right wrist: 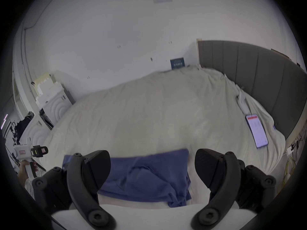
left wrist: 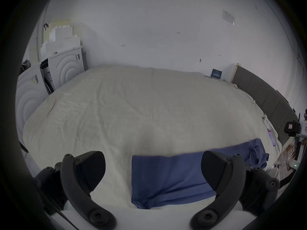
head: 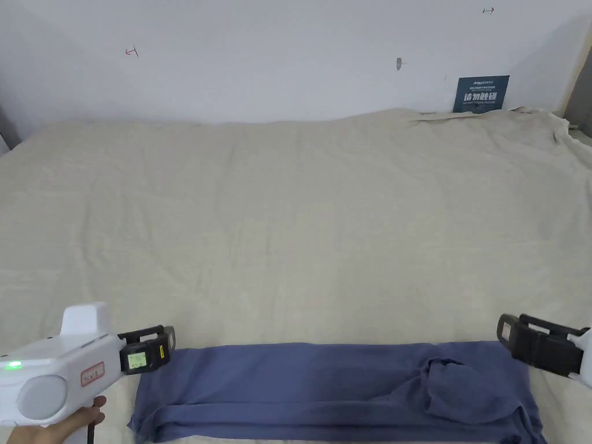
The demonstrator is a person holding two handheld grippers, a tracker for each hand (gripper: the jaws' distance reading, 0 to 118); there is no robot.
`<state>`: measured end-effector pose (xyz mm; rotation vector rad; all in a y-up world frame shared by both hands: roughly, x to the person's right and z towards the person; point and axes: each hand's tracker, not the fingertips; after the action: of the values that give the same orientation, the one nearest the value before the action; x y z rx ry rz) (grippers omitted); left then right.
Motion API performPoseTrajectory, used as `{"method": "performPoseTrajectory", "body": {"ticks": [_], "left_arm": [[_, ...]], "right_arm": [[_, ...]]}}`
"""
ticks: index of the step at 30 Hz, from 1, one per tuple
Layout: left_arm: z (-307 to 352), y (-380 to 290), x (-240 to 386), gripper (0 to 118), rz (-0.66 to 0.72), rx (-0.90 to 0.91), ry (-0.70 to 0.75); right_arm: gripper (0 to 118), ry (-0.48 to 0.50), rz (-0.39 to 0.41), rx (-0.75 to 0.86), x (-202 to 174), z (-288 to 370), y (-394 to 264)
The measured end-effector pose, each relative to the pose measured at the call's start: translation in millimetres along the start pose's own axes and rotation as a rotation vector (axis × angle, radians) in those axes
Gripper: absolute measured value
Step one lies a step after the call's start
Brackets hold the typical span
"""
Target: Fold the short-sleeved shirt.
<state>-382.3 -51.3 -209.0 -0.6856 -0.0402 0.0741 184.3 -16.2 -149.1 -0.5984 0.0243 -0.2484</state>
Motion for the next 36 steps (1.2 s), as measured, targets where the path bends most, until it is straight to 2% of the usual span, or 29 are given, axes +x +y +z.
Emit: {"method": "performPoseTrajectory", "body": {"ticks": [5, 7, 8, 10, 11, 12, 13, 14, 21, 26, 29, 32, 34, 36], "left_arm": [[-4, 16, 0, 113, 0.004, 0.015, 0.026], [-4, 17, 2, 102, 0.004, 0.026, 0.033], [-4, 18, 4, 92, 0.001, 0.041, 0.034], [-3, 16, 8, 60, -0.002, 0.074, 0.045], [-5, 15, 7, 42, -0.010, 0.084, 0.051], [-5, 14, 8, 19, -0.018, 0.089, 0.046], [-6, 14, 9, 7, -0.023, 0.091, 0.041], [-6, 14, 9, 0, -0.019, 0.088, 0.026], [-16, 9, 4, 0, -0.005, -0.001, -0.010], [-32, 0, -26, 0, 0.100, -0.147, -0.088], [-47, -6, -52, 2, 0.164, -0.257, -0.183], [-61, -12, -73, 45, 0.220, -0.359, -0.288], [-70, -17, -83, 60, 0.245, -0.402, -0.308], [-70, -22, -79, 89, 0.234, -0.407, -0.289]], "right_arm": [[104, -0.031, 0.048, 0.108, -11, 8, 18], [103, -0.056, 0.081, 0.155, -16, 11, 20], [100, -0.070, 0.089, 0.173, -18, 11, 21], [77, -0.071, 0.098, 0.196, -21, 12, 22], [60, -0.072, 0.104, 0.212, -23, 12, 22], [33, -0.072, 0.107, 0.213, -24, 12, 22], [11, -0.072, 0.110, 0.218, -25, 11, 22], [0, -0.072, 0.114, 0.228, -26, 11, 21], [0, -0.058, 0.123, 0.230, -29, 5, 20], [0, -0.053, 0.118, 0.212, -29, 4, 19], [0, -0.057, 0.123, 0.200, -30, 4, 20], [0, -0.059, 0.123, 0.189, -30, 2, 21], [0, -0.063, 0.124, 0.181, -31, 1, 21], [0, -0.066, 0.124, 0.172, -32, -1, 20]]}}
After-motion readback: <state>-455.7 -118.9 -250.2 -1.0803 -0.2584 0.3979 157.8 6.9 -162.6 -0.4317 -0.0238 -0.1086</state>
